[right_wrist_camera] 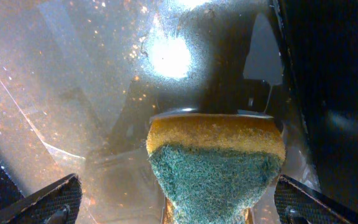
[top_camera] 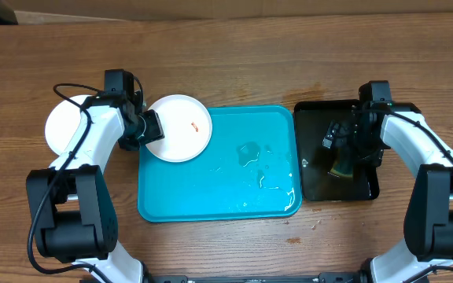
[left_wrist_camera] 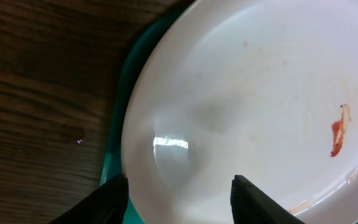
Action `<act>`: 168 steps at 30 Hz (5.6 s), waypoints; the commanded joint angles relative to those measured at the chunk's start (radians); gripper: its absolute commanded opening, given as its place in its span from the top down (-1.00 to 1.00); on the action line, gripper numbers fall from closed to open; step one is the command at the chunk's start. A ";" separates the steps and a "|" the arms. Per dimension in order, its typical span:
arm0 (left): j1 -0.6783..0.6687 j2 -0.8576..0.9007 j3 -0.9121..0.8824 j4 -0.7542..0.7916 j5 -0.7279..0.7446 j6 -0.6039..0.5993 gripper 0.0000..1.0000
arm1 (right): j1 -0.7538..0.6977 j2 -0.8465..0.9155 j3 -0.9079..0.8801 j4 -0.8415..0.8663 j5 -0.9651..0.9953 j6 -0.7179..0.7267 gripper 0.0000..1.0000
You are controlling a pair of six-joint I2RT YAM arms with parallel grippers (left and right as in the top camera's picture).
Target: Clean dirty plates on tray and stack at the side
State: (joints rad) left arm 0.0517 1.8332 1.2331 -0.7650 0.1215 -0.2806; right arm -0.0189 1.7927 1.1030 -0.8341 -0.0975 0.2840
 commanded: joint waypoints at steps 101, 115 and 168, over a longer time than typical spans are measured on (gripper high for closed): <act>-0.203 0.011 -0.148 0.032 -0.095 -0.100 0.92 | 0.057 -0.053 0.118 -0.202 -0.094 -0.129 0.92; -0.203 0.011 -0.148 0.037 -0.079 -0.100 0.92 | 0.058 -0.069 0.124 -0.141 -0.168 -0.193 0.92; -0.203 0.011 -0.148 0.039 0.115 -0.107 0.92 | 0.743 0.301 0.397 0.153 -0.198 0.064 0.92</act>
State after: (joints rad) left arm -0.1444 1.8294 1.0958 -0.7280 0.2249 -0.3897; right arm 0.7448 2.0834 1.4498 -0.6861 -0.1375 0.3130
